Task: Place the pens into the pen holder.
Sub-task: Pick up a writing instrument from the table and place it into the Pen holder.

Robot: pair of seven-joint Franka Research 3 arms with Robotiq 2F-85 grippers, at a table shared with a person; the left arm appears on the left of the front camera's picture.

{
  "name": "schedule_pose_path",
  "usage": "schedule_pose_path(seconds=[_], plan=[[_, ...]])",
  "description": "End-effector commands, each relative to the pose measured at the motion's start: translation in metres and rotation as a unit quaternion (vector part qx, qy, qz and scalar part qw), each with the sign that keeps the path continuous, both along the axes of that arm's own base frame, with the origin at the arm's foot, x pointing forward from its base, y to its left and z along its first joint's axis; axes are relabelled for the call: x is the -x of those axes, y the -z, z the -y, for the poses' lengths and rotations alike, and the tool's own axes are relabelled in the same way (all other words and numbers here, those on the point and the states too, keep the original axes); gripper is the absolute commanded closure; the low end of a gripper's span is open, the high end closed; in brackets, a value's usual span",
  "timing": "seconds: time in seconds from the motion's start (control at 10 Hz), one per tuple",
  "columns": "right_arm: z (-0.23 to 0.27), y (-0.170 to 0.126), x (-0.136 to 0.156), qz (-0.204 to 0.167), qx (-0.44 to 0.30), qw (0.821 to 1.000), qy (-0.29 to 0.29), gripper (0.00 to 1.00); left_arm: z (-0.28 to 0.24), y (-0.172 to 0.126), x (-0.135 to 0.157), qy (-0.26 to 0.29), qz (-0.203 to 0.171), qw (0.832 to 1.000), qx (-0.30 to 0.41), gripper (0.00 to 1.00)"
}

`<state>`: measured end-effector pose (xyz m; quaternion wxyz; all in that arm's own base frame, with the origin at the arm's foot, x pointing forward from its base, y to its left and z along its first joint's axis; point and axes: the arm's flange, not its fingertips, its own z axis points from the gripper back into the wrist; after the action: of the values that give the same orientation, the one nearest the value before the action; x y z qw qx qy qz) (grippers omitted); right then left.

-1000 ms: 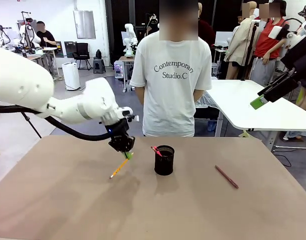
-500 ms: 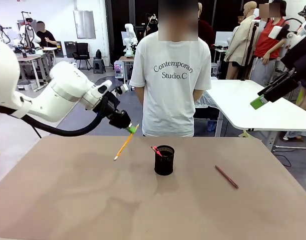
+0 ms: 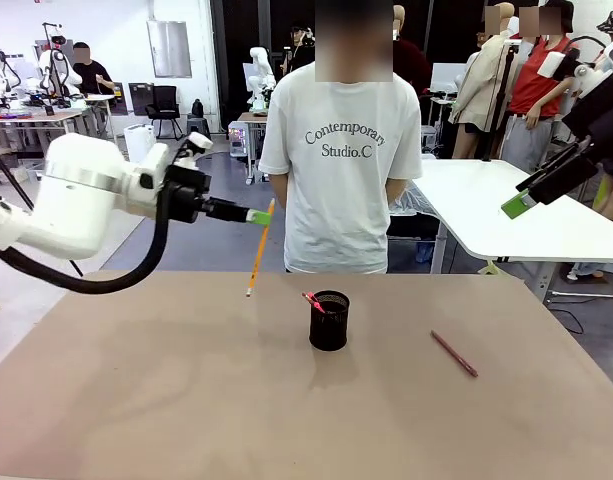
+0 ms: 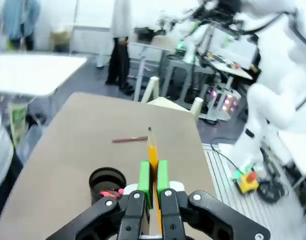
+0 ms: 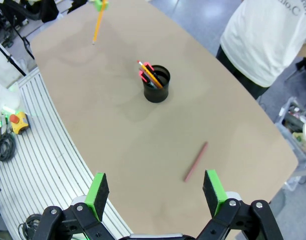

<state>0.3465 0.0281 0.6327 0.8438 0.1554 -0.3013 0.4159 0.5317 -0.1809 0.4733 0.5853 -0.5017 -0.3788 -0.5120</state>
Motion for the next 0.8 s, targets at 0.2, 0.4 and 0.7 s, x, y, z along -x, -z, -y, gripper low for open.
schedule_pose_path(seconds=[0.2, 0.4, 0.7], plan=[[0.0004, -0.0007, 0.0007, 0.000, -0.008, 1.000, -0.004, 0.00, -0.0119, 0.0007, 0.0247, 0.064, 0.051, 0.997, 0.009, 1.00], [0.0004, -0.0007, 0.0007, 0.000, -0.008, 1.000, -0.004, 0.00, -0.0109, 0.0043, 0.0158, 0.060, 0.072, 0.995, 0.021, 1.00], [0.0004, -0.0007, 0.0007, 0.000, -0.008, 1.000, -0.004, 0.00, -0.0111, 0.0060, 0.0172, 0.066, 0.072, 0.995, 0.020, 1.00]])
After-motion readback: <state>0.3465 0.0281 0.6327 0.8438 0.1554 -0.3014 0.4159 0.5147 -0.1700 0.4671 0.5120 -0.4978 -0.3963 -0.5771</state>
